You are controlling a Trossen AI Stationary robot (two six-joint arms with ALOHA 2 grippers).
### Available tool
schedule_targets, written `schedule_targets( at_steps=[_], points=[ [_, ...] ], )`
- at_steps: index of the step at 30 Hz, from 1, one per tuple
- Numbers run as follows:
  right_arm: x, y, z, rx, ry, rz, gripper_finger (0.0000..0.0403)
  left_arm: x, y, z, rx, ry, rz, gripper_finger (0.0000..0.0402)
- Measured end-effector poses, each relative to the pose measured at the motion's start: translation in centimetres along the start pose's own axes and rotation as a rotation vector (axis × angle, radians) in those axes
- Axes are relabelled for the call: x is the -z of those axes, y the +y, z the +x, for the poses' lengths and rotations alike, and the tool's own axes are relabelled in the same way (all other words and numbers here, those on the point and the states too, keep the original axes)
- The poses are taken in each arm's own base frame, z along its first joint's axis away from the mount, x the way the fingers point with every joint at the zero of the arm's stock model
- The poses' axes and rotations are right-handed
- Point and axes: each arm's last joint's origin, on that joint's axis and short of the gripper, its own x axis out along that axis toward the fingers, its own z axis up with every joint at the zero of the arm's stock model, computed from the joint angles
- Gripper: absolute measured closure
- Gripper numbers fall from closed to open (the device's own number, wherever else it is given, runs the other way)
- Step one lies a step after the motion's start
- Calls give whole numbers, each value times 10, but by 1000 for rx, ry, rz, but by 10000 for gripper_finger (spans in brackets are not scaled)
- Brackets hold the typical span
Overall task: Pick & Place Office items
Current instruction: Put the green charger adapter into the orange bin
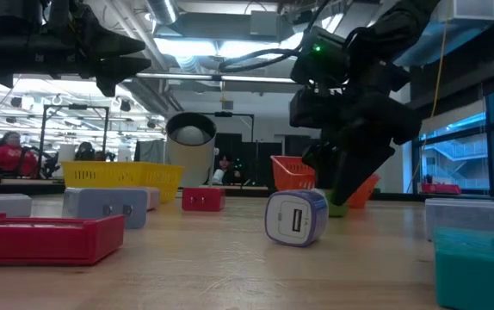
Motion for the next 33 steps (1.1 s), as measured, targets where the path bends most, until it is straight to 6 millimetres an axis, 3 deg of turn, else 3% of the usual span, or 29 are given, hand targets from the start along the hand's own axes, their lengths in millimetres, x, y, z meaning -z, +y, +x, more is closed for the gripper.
schedule_targets(
  at_steps=[19,33],
  points=[
    [0,0,0,3,2,36,243,0,0,0,0,0,0,199],
    [-5,0,-3,3,1,37,261,0,0,0,0,0,0,199]
  ],
)
